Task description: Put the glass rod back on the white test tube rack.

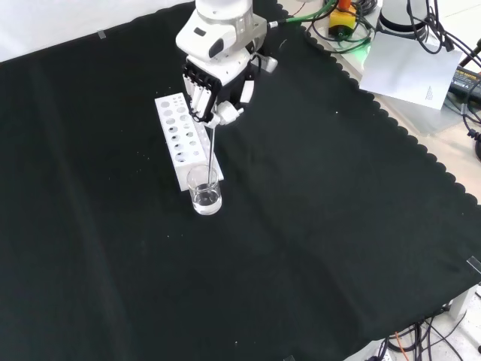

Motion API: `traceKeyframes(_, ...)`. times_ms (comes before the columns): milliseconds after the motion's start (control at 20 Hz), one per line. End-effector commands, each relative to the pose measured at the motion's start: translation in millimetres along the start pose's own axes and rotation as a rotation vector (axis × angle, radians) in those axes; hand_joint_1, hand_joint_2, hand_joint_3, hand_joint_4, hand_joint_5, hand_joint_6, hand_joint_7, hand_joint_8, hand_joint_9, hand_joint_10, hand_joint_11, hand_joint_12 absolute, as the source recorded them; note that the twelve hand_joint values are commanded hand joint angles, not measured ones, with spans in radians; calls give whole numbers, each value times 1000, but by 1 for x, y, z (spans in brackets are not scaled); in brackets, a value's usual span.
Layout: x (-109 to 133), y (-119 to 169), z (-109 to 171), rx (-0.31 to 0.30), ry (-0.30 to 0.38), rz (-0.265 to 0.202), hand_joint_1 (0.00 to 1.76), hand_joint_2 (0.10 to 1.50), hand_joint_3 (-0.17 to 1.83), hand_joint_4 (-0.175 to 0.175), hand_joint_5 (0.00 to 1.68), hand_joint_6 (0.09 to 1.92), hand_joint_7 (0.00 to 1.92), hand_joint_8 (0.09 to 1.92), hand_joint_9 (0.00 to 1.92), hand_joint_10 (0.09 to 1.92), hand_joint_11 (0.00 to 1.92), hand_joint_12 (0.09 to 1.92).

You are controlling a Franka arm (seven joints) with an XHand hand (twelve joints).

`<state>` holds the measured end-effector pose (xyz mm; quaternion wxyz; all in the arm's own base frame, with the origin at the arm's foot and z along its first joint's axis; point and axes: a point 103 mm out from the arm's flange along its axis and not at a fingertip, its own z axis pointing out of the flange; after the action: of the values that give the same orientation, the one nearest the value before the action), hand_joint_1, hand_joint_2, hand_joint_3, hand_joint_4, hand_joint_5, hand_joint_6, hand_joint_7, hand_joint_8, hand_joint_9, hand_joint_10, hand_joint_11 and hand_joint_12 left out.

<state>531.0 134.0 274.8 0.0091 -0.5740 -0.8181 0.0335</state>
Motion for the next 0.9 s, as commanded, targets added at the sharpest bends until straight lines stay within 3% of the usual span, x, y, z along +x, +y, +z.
traceKeyframes(50,-14,-12,-21,-22,14,29,1286,684,907,-175,949,1105,1062,1419,1458,1125,1568,919)
traceKeyframes(500,-32,-36,-58,-66,3,68,1286,684,906,-175,949,1104,1062,1420,1458,1125,1569,919)
traceKeyframes(600,-40,-41,-64,-60,-14,121,1286,684,906,-175,949,1104,1062,1420,1458,1125,1570,919)
traceKeyframes(900,-60,-60,-84,-114,-1,133,1286,685,906,-175,949,1104,1061,1420,1458,1125,1570,920)
